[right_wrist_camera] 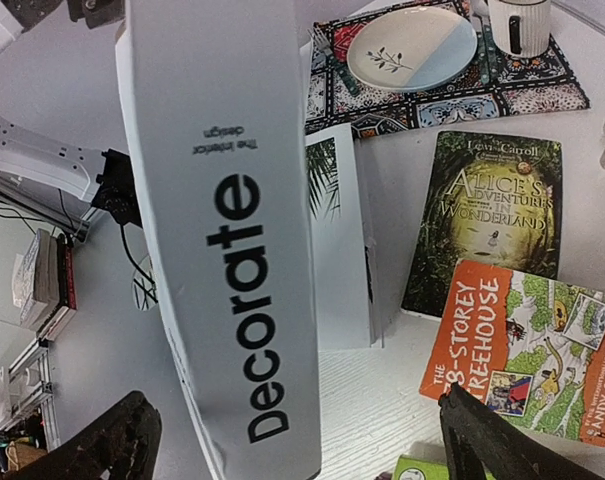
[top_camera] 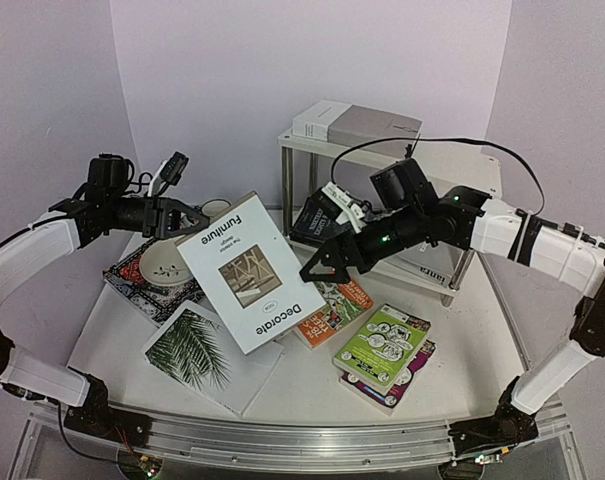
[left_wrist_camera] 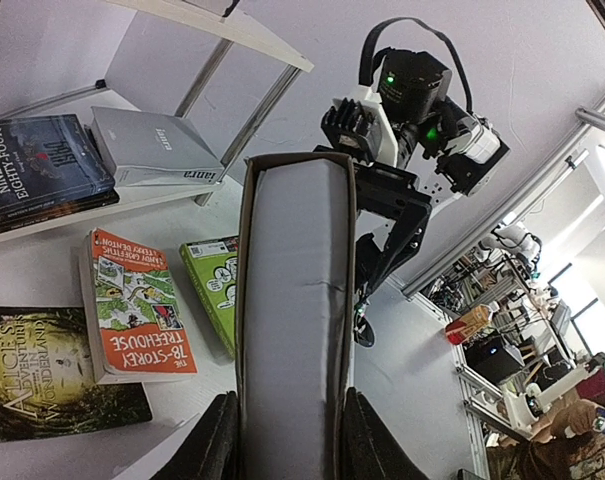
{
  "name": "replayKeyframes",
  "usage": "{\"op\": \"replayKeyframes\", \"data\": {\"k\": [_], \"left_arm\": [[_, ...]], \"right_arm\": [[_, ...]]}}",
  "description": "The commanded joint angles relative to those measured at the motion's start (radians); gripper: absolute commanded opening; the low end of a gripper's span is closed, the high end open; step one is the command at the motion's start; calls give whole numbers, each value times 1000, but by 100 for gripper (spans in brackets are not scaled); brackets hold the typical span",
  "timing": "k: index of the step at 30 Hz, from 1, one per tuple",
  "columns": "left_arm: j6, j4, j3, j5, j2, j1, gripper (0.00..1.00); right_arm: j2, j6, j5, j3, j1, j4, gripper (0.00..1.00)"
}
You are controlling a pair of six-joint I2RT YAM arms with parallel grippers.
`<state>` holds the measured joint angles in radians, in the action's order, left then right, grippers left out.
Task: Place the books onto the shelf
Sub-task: Pass from the left arm to the right
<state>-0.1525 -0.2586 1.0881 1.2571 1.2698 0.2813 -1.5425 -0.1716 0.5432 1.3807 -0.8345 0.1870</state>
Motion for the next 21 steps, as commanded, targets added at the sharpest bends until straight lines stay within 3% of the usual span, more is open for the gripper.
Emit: {"op": "replayKeyframes", "data": {"k": [1,11,21], "left_arm": [[35,51,61,77,-16,2,35],[43,55,67,87,-29,2,35],[54,55,76,82,-34,2,35]], "right_arm": [[5,-61,31,38,1,-45,94],[-72,-171,230,86,1,-173,76],[-108,-140,258,70,-40,-171,65]]}}
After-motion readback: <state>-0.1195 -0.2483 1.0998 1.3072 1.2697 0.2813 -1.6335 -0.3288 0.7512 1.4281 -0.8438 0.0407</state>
